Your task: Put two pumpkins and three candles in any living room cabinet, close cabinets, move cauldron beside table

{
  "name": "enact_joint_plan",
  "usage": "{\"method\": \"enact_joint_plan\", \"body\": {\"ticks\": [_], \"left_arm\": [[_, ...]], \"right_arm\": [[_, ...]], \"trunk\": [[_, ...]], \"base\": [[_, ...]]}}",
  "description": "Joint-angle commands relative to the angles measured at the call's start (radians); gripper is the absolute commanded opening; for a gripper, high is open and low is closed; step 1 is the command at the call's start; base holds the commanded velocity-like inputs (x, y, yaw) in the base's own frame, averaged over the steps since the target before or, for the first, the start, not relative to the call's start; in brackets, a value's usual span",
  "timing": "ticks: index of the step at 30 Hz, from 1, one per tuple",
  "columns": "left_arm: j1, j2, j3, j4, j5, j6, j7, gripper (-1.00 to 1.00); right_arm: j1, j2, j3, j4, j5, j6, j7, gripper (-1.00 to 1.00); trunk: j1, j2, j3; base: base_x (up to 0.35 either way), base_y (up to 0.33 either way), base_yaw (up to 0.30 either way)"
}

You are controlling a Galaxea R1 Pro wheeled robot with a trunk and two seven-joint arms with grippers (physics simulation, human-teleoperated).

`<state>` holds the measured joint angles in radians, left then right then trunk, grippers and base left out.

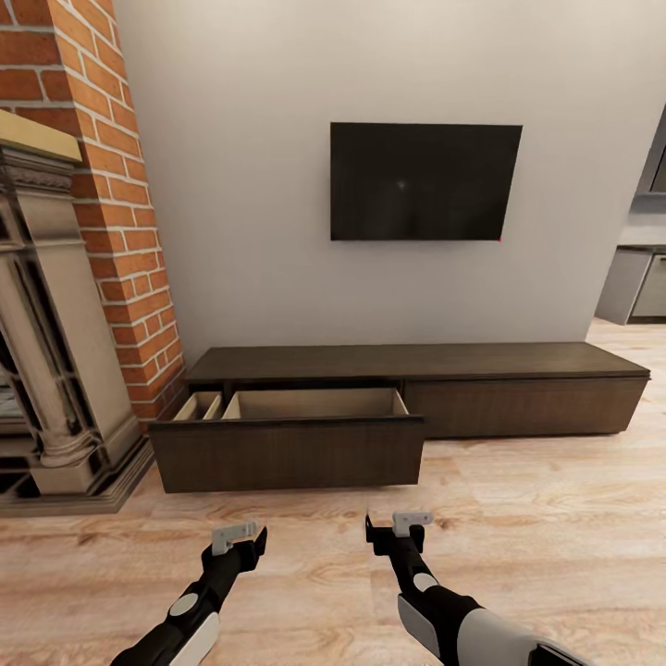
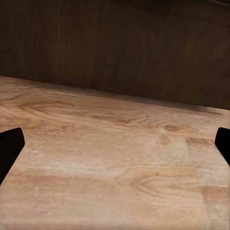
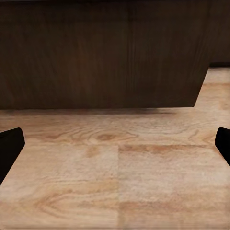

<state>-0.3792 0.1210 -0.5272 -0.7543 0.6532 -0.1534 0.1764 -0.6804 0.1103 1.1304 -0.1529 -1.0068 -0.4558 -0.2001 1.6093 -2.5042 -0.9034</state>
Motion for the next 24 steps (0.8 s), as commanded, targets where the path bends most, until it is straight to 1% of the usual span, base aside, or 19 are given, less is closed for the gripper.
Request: {"method": "enact_joint_plan", "body": {"ticks": [1, 5, 8, 15, 24], "left_arm": [[-0.001, 0.002, -0.008, -0.001, 0.009, -0.006, 0.009, 1.0], [-0.001, 0.002, -0.008, 0.0, 0.009, -0.005, 0.009, 1.0], [-0.001, 0.0, -0.008, 0.0, 0.009, -0.003, 0.009, 1.0], [-0.001, 0.001, -0.008, 0.0, 0.009, 0.0, 0.008, 1.0], [-0.001, 0.003, -0.008, 0.0, 0.009, 0.0, 0.008, 1.0]], "right_arm": [[-0.001, 0.0, 0.009, -0.001, -0.004, -0.002, -0.007, 1.0], [-0.001, 0.0, 0.009, -0.001, -0.005, -0.001, -0.007, 1.0], [-0.001, 0.0, 0.009, -0.001, -0.004, -0.001, -0.007, 1.0], [-0.001, 0.0, 0.009, -0.001, -0.004, -0.001, -0.007, 1.0], [-0.001, -0.001, 0.009, -0.001, -0.004, -0.003, -0.007, 1.0]], "trunk": [[0.0, 0.0, -0.001], [0.0, 0.0, -0.001], [0.0, 0.0, -0.001], [0.0, 0.0, -0.001], [0.0, 0.0, -0.001]], "base": [[0.0, 0.0, 0.0], [0.002, 0.0, 0.0], [0.148, 0.0, 0.0], [0.304, 0.028, 0.0], [0.335, 0.097, 0.0]]}}
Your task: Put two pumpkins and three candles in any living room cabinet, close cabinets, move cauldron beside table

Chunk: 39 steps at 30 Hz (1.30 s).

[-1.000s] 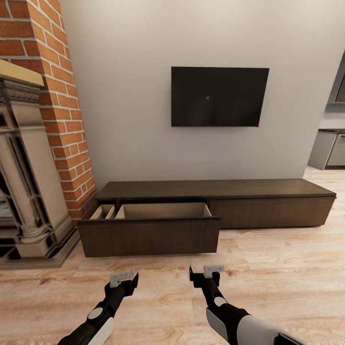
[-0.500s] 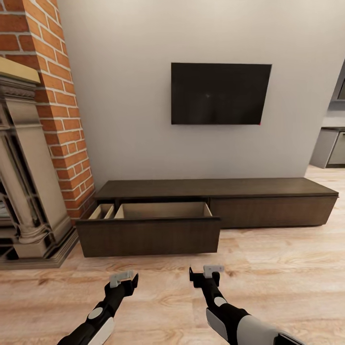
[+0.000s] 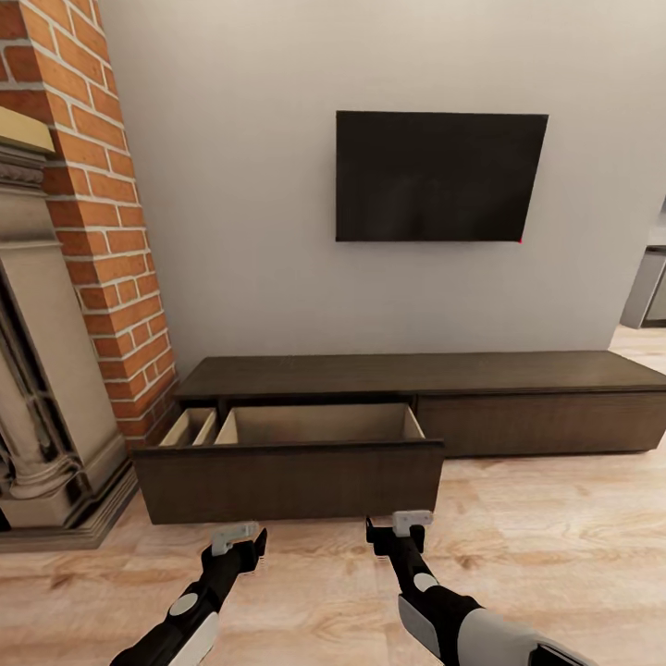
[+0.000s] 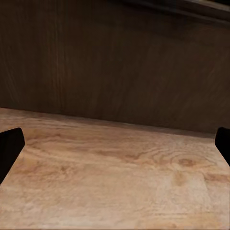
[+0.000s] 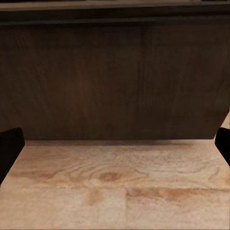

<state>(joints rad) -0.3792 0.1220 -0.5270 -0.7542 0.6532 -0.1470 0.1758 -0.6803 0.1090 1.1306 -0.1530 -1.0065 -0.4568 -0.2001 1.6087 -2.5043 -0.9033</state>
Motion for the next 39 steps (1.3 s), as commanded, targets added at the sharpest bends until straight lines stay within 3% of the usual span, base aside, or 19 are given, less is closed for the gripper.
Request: {"method": "enact_joint_plan", "body": {"ticks": [1, 12, 22, 39], "left_arm": [[-0.001, 0.002, -0.008, -0.001, 0.01, -0.006, 0.008, 1.0], [-0.001, 0.002, -0.008, 0.001, 0.01, -0.008, 0.008, 1.0], [-0.001, 0.001, -0.008, 0.003, 0.01, -0.008, 0.01, 1.0], [-0.001, 0.0, -0.008, 0.007, 0.008, -0.011, 0.011, 1.0]], "right_arm": [[-0.001, 0.0, 0.009, 0.0, -0.004, -0.002, -0.007, 1.0], [-0.001, 0.0, 0.009, 0.0, -0.003, -0.002, -0.007, 1.0], [-0.001, -0.001, 0.009, 0.0, -0.003, -0.002, -0.007, 1.0], [-0.001, -0.002, 0.009, 0.0, -0.003, -0.002, -0.007, 1.0]], "trunk": [[0.0, 0.0, -0.001], [0.0, 0.0, -0.001], [0.0, 0.0, -0.001], [0.008, -0.004, -0.067]], "base": [[0.336, 0.112, 0.0], [0.314, 0.107, 0.0], [0.044, 0.012, 0.0], [0.0, 0.0, 0.0]]}}
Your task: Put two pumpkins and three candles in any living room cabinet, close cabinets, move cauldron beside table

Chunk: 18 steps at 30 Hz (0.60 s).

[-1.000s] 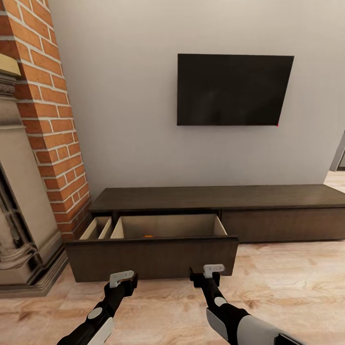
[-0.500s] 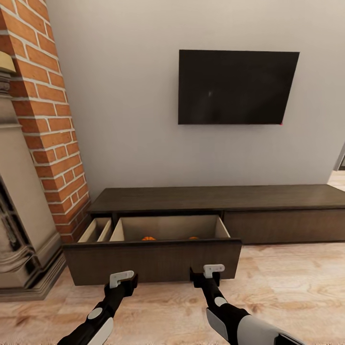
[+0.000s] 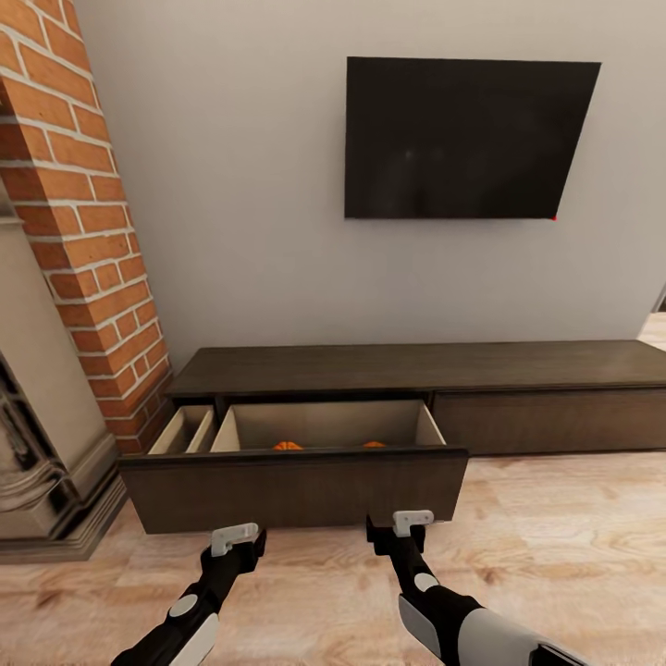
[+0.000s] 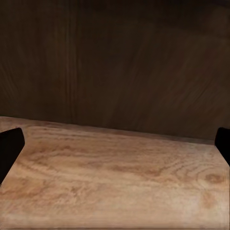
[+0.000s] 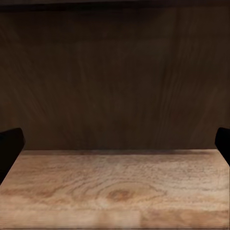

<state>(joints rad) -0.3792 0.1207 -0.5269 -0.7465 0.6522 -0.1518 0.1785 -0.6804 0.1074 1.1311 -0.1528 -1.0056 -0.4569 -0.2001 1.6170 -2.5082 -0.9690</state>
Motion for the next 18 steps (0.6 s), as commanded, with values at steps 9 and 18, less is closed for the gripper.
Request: {"method": "enact_joint_plan", "body": {"ticks": [9, 18], "left_arm": [[-0.001, 0.0, -0.008, 0.001, 0.01, -0.007, 0.013, 1.0], [-0.001, -0.003, -0.008, 0.002, 0.013, -0.006, 0.035, 1.0]], "right_arm": [[-0.001, 0.0, 0.009, -0.001, -0.004, -0.002, -0.007, 1.0], [-0.001, 0.0, 0.009, -0.001, -0.004, -0.002, -0.007, 1.0]], "trunk": [[0.003, -0.002, -0.028], [0.003, -0.002, -0.028]], "base": [[0.0, 0.0, 0.0], [0.023, 0.002, 0.0]]}}
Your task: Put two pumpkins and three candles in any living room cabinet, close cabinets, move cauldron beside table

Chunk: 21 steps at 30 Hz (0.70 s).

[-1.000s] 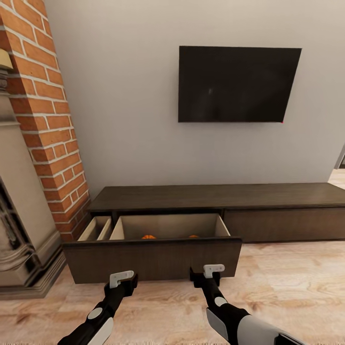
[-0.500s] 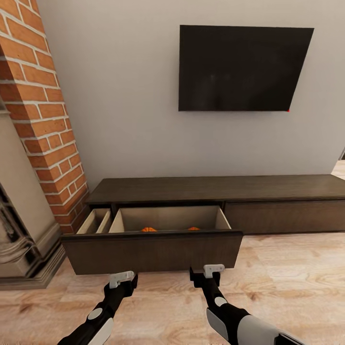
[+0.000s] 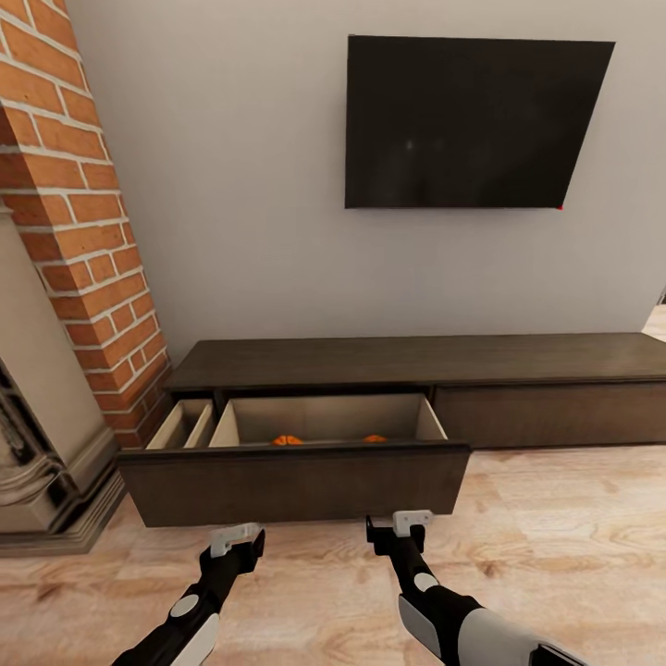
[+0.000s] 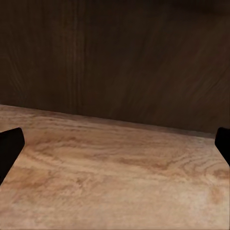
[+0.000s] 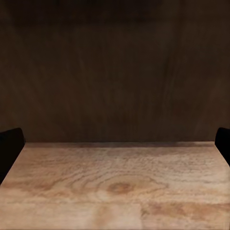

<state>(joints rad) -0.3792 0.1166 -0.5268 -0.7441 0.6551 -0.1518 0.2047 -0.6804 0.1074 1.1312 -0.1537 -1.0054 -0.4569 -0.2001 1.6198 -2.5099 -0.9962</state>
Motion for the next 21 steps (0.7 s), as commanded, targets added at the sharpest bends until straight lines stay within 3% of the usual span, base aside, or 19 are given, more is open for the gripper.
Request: {"method": "enact_joint_plan", "body": {"ticks": [1, 10, 21], "left_arm": [[-0.001, 0.0, -0.008, -0.001, 0.008, -0.006, 0.021, 1.0], [-0.001, -0.003, -0.009, -0.001, 0.008, -0.005, 0.057, 1.0], [-0.001, -0.003, -0.009, 0.0, 0.008, -0.006, 0.061, 1.0]], "right_arm": [[-0.001, 0.0, 0.009, -0.001, -0.004, -0.002, -0.007, 1.0], [-0.001, 0.0, 0.009, -0.001, -0.004, -0.002, -0.007, 1.0], [-0.001, 0.0, 0.009, -0.001, -0.004, -0.002, -0.007, 1.0]], "trunk": [[0.0, 0.0, -0.001], [0.0, 0.0, -0.001], [0.001, -0.001, -0.009]], "base": [[0.224, 0.045, 0.0], [0.291, 0.082, 0.0], [0.039, 0.009, 0.0]]}}
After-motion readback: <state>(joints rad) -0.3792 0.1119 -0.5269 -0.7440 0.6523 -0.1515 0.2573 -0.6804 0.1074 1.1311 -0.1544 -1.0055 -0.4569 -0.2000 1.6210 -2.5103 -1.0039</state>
